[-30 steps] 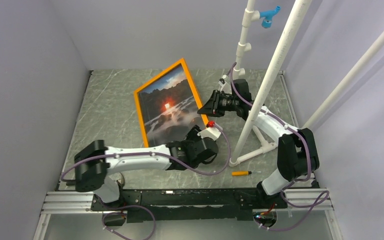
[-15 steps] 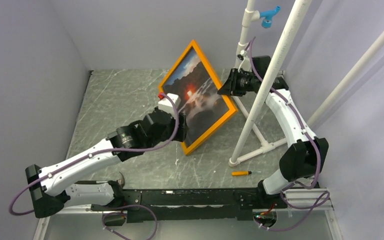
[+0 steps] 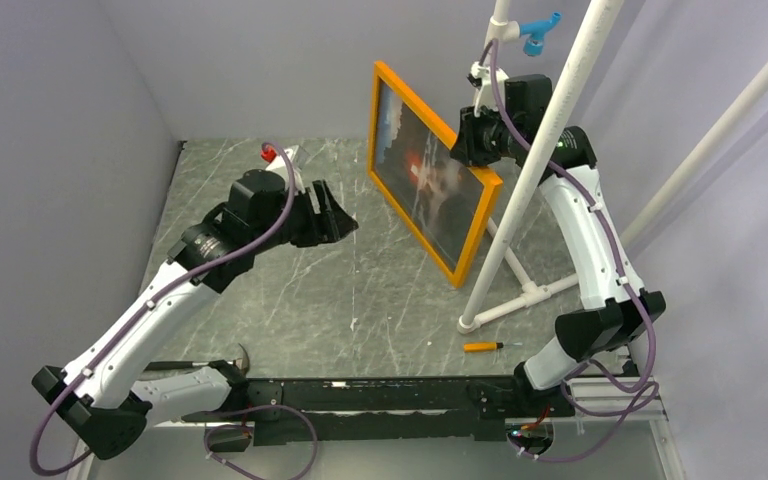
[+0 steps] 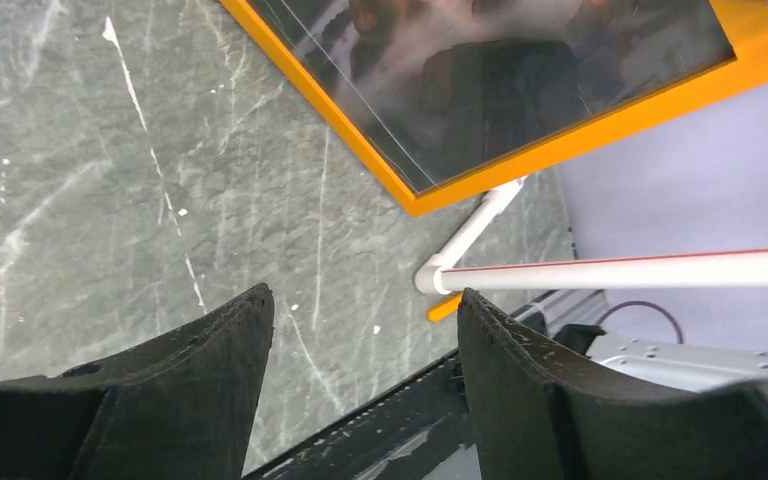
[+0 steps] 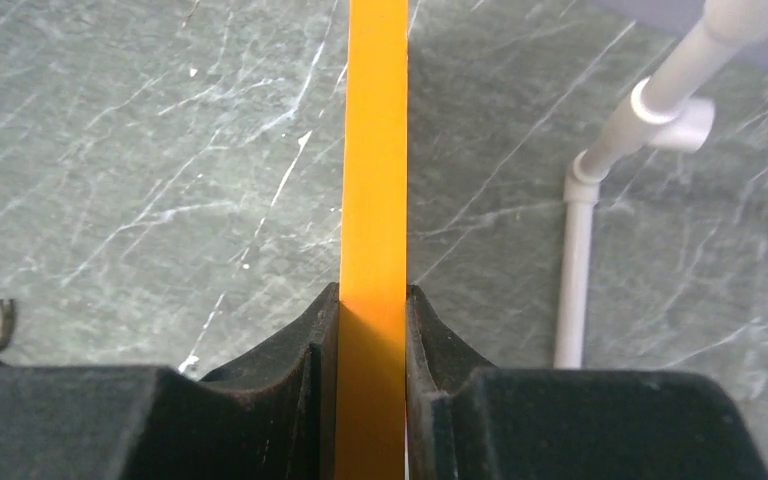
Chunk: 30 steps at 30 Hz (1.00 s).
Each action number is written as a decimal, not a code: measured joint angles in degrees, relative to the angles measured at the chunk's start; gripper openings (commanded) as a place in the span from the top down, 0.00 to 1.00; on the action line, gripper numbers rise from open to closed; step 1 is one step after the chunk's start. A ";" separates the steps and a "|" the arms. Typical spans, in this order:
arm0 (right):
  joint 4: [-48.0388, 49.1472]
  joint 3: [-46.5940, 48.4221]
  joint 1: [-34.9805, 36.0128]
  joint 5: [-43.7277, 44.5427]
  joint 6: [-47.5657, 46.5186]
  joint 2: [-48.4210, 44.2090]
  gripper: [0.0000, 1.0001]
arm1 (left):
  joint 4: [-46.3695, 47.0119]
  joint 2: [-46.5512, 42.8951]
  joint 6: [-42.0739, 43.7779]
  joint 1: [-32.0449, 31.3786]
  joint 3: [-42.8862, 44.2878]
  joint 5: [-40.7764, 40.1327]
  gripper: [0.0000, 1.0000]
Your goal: Take the photo out of the frame
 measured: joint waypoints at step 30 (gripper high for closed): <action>21.20 -21.00 15.96 13.77 -7.52 -9.11 1.00 | 11.21 32.48 -35.60 12.04 23.74 16.31 0.27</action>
